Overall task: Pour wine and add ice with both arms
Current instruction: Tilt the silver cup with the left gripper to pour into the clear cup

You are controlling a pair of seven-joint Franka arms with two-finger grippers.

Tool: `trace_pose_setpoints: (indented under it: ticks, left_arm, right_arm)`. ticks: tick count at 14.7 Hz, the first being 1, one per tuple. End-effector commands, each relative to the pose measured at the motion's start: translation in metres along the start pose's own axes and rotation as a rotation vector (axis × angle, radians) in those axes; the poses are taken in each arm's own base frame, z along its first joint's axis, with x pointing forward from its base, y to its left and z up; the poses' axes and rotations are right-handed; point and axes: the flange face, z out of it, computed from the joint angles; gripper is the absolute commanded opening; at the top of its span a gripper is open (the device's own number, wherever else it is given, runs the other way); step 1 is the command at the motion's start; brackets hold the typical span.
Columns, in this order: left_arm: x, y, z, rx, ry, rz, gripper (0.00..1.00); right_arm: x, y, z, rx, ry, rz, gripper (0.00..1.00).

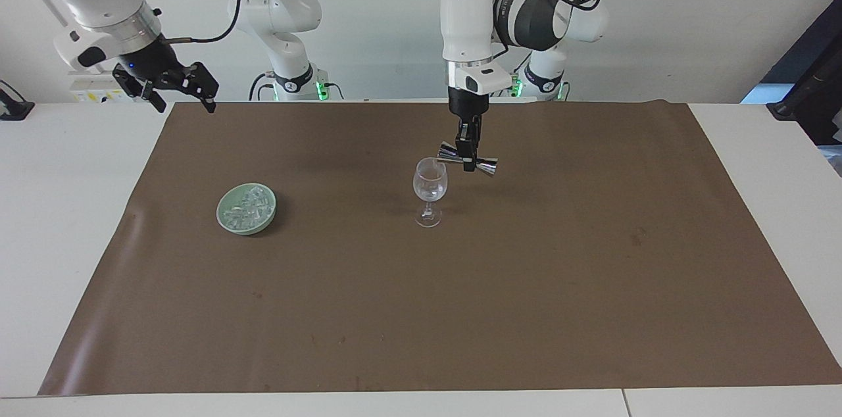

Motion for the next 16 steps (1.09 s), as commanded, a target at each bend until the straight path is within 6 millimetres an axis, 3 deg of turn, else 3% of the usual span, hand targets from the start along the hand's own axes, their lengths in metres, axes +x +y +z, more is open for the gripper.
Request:
trace_pose_setpoints:
  ticks: [1,10,16]
  left_arm:
    - [-0.011,0.006,0.0,-0.002,0.057,0.009,0.0]
    - [-0.023,0.003,-0.003,-0.008,0.064,-0.052,0.0]
    - [0.008,0.011,0.006,0.063,-0.053,-0.222,0.0]
  right_arm:
    - [-0.006,0.003,-0.001,0.01,-0.004,-0.016,1.0]
    - [-0.005,0.003,-0.001,0.009,-0.003,-0.016,1.0]
    - [-0.006,0.009,-0.001,0.011,-0.004,-0.005,1.0]
